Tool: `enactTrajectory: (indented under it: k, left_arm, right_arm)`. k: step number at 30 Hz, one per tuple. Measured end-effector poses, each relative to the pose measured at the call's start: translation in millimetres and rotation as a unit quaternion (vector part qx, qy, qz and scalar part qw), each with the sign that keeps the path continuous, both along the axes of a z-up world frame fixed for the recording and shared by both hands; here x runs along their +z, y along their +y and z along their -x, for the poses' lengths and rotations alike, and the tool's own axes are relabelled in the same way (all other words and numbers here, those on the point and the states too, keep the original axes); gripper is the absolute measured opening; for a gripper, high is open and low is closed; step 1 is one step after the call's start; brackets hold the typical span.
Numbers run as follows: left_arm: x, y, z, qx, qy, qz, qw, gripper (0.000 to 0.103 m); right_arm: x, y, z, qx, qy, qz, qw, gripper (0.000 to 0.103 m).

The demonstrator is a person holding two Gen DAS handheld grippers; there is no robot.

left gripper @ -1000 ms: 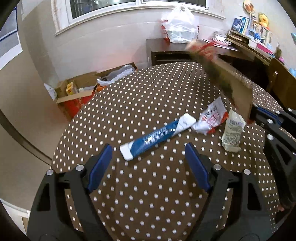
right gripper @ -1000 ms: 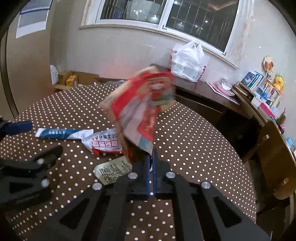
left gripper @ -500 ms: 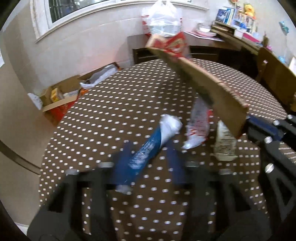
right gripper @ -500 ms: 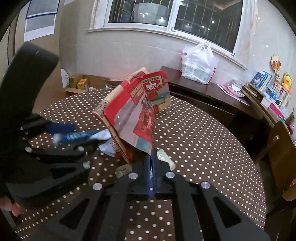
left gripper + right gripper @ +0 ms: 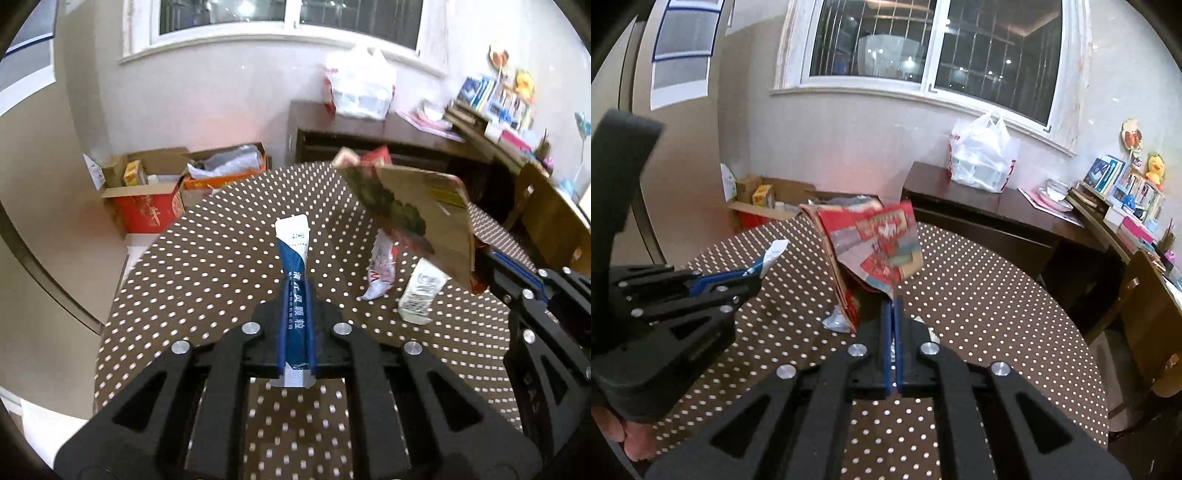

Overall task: Collect trash
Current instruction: 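Carry the tube and paper bag over the wastebasket and open both tools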

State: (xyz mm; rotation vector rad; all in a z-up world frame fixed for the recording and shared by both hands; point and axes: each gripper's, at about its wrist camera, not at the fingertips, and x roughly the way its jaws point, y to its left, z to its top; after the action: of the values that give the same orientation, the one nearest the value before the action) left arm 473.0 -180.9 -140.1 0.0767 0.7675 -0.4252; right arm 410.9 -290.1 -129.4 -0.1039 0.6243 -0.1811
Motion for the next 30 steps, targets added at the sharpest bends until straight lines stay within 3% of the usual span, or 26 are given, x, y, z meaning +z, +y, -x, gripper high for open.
enactTrajectory:
  k: [11,18,30]
  left_arm:
    - [37,56,52,0.033,-0.024,0.048,0.9980,0.008]
    - [53,116,82,0.072,-0.035,0.080,0.9936,0.008]
    - [38,261,125,0.196,-0.036,0.107,0.9741,0.008]
  right_arm:
    - [57,55,51,0.038,-0.049,0.020,0.998,0.002]
    - [88,116,77,0.096,-0.066,0.012,0.993,0.002]
    - [74,261,81,0.220,-0.042,-0.009,0.974,0.002]
